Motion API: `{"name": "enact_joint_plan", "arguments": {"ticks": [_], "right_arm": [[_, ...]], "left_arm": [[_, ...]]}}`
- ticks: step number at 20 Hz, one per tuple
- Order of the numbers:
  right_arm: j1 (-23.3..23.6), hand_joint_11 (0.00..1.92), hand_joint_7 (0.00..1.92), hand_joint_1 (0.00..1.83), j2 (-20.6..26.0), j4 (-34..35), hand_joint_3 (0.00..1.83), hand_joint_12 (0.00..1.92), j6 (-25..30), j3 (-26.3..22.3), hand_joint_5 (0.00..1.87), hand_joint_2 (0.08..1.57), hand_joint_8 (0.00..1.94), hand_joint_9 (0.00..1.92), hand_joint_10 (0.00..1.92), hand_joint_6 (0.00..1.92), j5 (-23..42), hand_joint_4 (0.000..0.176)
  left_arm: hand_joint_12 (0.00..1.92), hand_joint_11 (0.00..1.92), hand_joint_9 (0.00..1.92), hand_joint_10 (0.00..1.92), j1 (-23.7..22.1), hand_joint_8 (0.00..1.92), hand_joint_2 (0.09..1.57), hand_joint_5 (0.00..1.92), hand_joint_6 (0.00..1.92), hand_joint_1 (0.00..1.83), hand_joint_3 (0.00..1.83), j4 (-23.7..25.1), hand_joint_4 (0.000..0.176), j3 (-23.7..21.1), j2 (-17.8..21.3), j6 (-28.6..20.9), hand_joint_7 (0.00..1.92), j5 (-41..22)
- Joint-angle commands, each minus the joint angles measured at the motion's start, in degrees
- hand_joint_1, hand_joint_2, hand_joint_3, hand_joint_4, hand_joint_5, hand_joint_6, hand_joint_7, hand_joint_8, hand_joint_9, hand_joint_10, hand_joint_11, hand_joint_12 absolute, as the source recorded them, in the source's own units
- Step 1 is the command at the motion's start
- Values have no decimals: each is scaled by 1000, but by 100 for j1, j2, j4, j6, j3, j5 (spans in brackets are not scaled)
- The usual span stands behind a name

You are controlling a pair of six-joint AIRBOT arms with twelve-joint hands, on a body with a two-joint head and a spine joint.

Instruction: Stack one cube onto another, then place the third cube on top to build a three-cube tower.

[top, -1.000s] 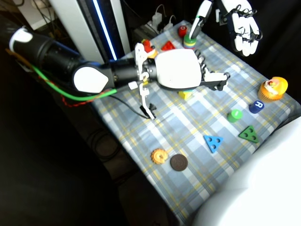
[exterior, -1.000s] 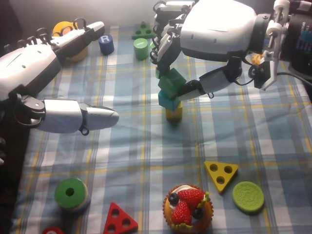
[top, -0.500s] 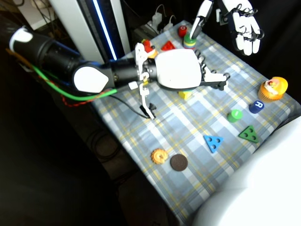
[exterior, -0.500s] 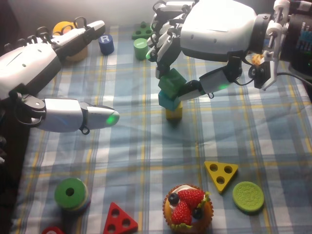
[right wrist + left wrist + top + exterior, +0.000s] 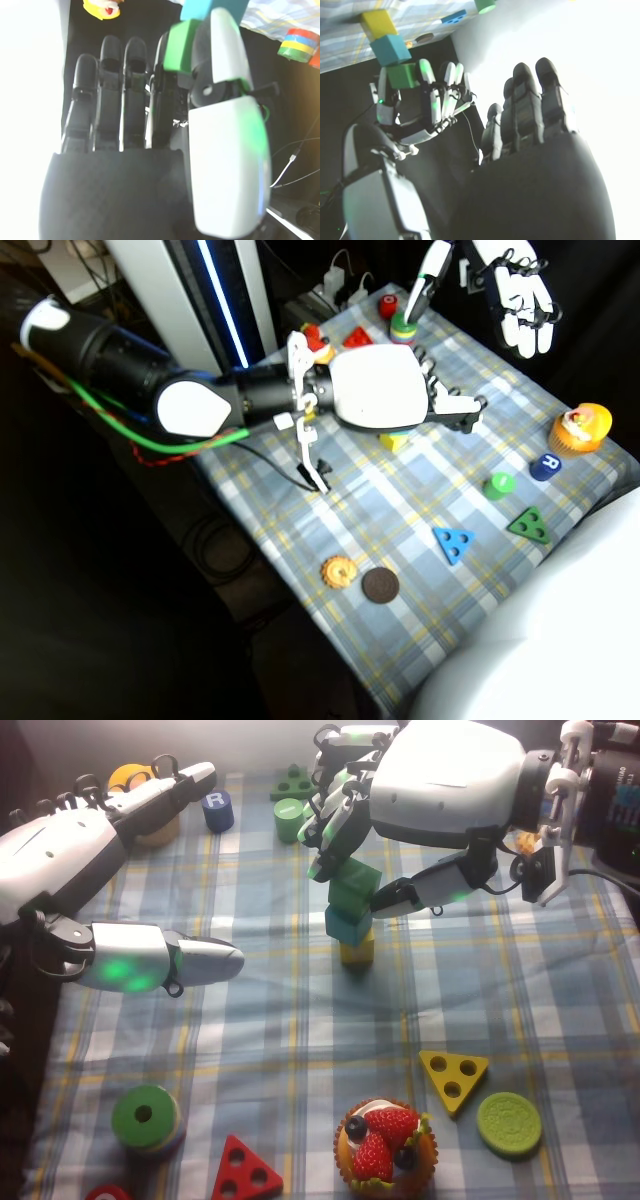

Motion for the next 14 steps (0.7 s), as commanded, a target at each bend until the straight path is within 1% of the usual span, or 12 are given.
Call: {"name": "enact_joint_plan", "arguments": {"ticks": [1, 2, 3, 5, 6, 7, 8, 9, 11, 12, 13, 14], "right_arm": [[95, 48, 753, 1160, -13, 220, 1, 1024, 14, -25, 973, 941, 0, 617, 2, 11, 481, 0], [95, 41, 752, 1142, -13, 220, 0, 1015, 14, -29, 974, 936, 2, 609, 3, 9, 481, 0], [95, 43, 767, 1139, -12, 220, 0, 1063, 14, -33, 969, 937, 4, 634, 9, 3, 481, 0], [95, 67, 781, 1136, -12, 220, 0, 1088, 14, -38, 966, 938, 8, 660, 18, 1, 480, 0], [95, 77, 780, 1124, -12, 220, 0, 1096, 14, -40, 964, 935, 7, 668, 20, 0, 480, 0], [95, 53, 759, 1116, -12, 220, 0, 1079, 14, -44, 943, 932, 1, 638, 5, 0, 480, 0], [95, 53, 759, 1116, -11, 220, 0, 1079, 14, -53, 943, 932, 1, 638, 5, 0, 480, 0], [95, 10, 686, 1112, 0, 212, 0, 1035, 14, -67, 901, 927, 0, 555, 0, 0, 481, 0], [95, 6, 613, 1112, 36, 202, 0, 995, 14, -99, 774, 909, 0, 516, 2, 0, 481, 0], [95, 0, 549, 1099, 50, 200, 0, 945, 14, -111, 678, 900, 0, 465, 0, 0, 482, 0], [95, 0, 462, 1067, 63, 199, 0, 933, 14, -115, 554, 872, 0, 426, 0, 0, 482, 0], [95, 0, 462, 1067, 74, 199, 0, 933, 14, -116, 554, 872, 0, 426, 0, 0, 482, 0]], "left_arm": [[356, 0, 253, 3, -69, 0, 782, 76, 0, 703, 1, 147, 176, 23, -16, -18, 197, -601], [372, 0, 255, 2, -69, 1, 780, 70, 0, 716, 0, 147, 176, 23, -17, -18, 201, -601], [373, 0, 259, 3, -69, 3, 781, 81, 5, 712, 1, 146, 176, 23, -18, -18, 207, -601], [375, 0, 253, 0, -69, 1, 781, 84, 6, 703, 0, 144, 176, 24, -19, -18, 202, -599], [329, 0, 243, 1, -70, 1, 788, 78, 2, 695, 2, 143, 176, 26, -22, -18, 193, -598], [230, 0, 244, 1, -71, 1, 790, 75, 0, 679, 1, 139, 176, 29, -25, -18, 193, -597], [230, 0, 244, 1, -72, 1, 790, 75, 0, 679, 1, 138, 176, 31, -29, -18, 193, -596], [261, 0, 244, 1, -73, 0, 789, 76, 0, 684, 0, 136, 176, 32, -31, -18, 197, -594], [356, 0, 272, 3, -74, 0, 780, 78, 0, 700, 0, 129, 176, 31, -32, -18, 207, -595], [349, 0, 274, 1, -74, 0, 784, 73, 0, 673, 1, 126, 176, 31, -33, -18, 209, -597], [410, 0, 255, 0, -74, 0, 777, 78, 1, 698, 0, 121, 176, 31, -33, -18, 207, -604], [410, 0, 255, 0, -74, 0, 777, 78, 1, 698, 0, 120, 176, 31, -33, -18, 207, -608]]}}
